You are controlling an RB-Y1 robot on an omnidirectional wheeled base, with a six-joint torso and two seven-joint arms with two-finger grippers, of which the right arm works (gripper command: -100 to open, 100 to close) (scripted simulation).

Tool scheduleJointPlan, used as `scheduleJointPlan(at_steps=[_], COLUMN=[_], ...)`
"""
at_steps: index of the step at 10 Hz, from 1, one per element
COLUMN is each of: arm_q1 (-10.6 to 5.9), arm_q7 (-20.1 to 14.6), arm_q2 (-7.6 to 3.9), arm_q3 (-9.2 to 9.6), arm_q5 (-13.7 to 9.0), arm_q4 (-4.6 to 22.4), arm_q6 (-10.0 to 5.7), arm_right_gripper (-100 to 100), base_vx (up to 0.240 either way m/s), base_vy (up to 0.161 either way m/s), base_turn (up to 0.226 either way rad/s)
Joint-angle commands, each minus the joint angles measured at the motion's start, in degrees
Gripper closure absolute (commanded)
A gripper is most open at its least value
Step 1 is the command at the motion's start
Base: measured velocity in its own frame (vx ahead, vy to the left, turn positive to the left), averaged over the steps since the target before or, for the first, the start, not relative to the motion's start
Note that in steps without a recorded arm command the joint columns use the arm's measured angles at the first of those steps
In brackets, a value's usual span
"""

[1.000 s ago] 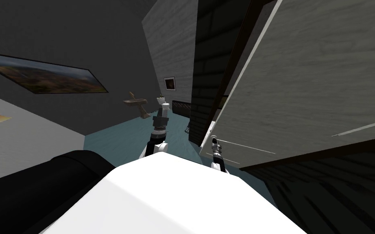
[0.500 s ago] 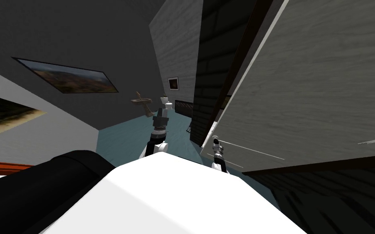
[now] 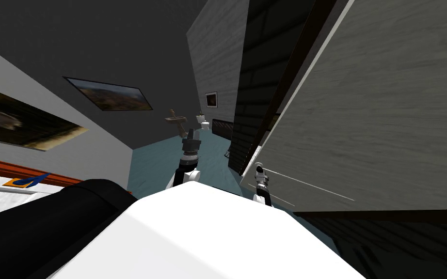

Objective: Pull the door open

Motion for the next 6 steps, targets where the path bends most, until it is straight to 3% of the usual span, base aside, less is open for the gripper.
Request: scheduleJointPlan(at_steps=[1,2,4,6], arm_q1=[0.57,0.7,0.7,0.97], arm_q7=[-0.54,-2.59,-2.59,-6.15], arm_q2=[-0.25,-0.33,-0.33,-0.49], arm_q3=[-0.4,-0.66,-0.66,-1.18], arm_q5=[-0.29,-1.11,-1.11,-2.74], arm_q4=[-2.16,-2.29,-2.29,-2.55], arm_q6=[0.49,0.52,0.52,0.56], arm_right_gripper=[100,100,100,100], base_vx=[-0.007,-0.014,-0.011,-0.021], base_vy=[-0.002,-0.006,-0.011,-0.021], base_turn=[0.006,0.093,0.045,0.157])
